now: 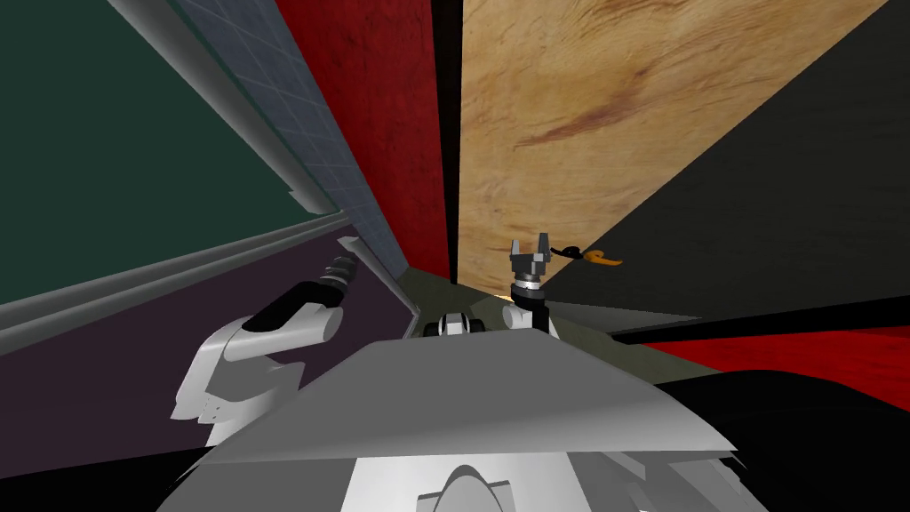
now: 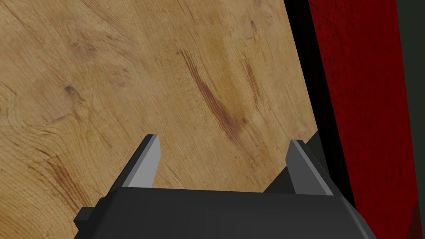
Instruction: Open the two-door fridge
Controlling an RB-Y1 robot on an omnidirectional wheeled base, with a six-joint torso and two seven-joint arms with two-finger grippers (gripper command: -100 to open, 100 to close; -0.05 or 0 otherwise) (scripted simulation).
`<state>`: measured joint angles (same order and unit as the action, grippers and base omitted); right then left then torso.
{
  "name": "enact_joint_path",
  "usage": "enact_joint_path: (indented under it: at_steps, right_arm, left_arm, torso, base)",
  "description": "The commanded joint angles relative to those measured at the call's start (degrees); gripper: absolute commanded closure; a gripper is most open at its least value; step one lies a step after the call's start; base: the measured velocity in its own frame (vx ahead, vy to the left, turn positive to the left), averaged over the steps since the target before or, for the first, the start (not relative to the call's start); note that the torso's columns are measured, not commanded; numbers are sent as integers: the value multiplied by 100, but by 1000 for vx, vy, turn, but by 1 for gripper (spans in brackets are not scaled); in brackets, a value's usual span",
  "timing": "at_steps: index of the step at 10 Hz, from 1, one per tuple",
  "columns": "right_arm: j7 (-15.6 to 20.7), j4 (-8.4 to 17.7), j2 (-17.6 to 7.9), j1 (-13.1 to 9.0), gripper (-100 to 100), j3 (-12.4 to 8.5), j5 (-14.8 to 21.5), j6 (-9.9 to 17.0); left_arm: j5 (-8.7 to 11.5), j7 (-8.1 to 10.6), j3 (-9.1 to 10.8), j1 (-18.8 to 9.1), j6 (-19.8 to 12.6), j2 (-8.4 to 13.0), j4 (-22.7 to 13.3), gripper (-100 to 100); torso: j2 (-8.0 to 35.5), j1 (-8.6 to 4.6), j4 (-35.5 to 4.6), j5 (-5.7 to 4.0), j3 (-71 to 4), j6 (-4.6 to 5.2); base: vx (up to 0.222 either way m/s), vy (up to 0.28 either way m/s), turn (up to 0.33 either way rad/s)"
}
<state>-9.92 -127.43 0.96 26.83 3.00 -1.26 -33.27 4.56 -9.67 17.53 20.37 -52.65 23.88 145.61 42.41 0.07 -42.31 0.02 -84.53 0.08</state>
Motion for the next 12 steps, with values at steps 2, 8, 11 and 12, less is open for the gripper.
enact_joint_path:
  at_steps: [2, 8, 11, 12]
  right_arm:
    - [0, 1, 0, -1, 0, -1, 0, 1]
    - [0, 1, 0, 1, 0, -1, 0, 0]
    - [0, 0, 0, -1, 0, 0, 0, 0]
    - [0, 1, 0, -1, 0, 0, 0, 1]
  left_arm:
    - [-137, 109, -68, -626, 111, -47, -637, 100]
    - [-486, 292, -319, -1413, 309, -248, -1645, 100]
    - [-836, 475, -571, -1859, 508, -449, -2098, 100]
    - [-836, 475, -571, -2030, 508, -449, -2283, 100]
  torso:
    - [22, 5, -11, 3, 21, -10]
    - [-43, -4, 10, 0, -21, -8]
    - [32, 3, -7, 0, 19, -5]
    - [57, 2, -20, 1, 41, -11]
  base:
    - [-142, 38, 11]
    - [-104, 23, -20]
    - [-145, 40, -45]
    - [-155, 22, 6]
